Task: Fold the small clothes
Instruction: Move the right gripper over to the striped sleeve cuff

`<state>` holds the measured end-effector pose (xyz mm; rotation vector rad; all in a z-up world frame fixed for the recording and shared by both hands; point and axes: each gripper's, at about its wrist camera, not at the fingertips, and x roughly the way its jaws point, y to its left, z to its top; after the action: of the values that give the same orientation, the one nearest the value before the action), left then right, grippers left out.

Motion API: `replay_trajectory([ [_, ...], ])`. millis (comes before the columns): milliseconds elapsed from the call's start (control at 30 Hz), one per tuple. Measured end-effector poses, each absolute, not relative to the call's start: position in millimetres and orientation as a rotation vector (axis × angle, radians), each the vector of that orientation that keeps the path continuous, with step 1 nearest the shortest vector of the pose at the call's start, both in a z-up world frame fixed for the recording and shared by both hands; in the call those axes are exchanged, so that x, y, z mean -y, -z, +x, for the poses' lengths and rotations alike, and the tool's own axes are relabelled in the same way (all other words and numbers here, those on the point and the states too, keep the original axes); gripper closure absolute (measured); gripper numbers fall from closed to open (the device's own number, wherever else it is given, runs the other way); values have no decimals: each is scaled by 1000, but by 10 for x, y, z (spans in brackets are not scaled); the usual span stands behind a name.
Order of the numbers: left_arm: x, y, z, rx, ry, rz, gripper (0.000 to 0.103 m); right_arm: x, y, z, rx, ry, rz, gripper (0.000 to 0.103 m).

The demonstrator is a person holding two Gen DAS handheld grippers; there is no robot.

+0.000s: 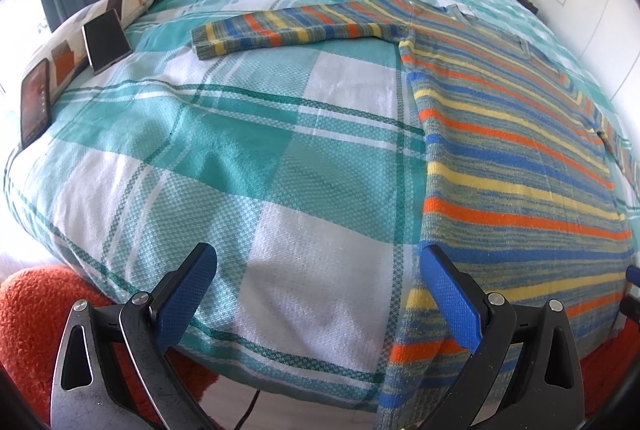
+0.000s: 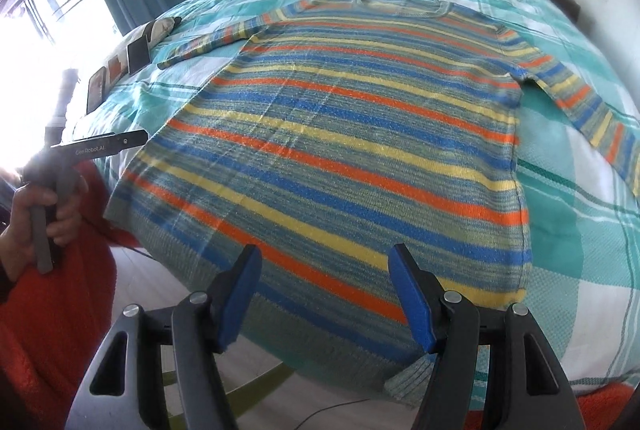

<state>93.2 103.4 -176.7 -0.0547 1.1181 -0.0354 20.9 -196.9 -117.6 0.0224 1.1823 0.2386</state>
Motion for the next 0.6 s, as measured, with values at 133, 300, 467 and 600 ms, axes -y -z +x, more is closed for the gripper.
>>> replay_trajectory([
  [133,-1032,1766,930,-1116,35,-48,1,2089,1180,177,-1179,-204,80,38],
  [300,-1009,1747,918,-1104,38,-32,1,2233,1173,152,-1161,-159,138,38],
  [467,-1008,1739,917,-1098,38,-28,1,2334,1166,148,-1147,-125,181,38],
  [600,-1020,1733,913,-1097,33,-36,1,2355,1168,146,-1147,-118,190,38],
])
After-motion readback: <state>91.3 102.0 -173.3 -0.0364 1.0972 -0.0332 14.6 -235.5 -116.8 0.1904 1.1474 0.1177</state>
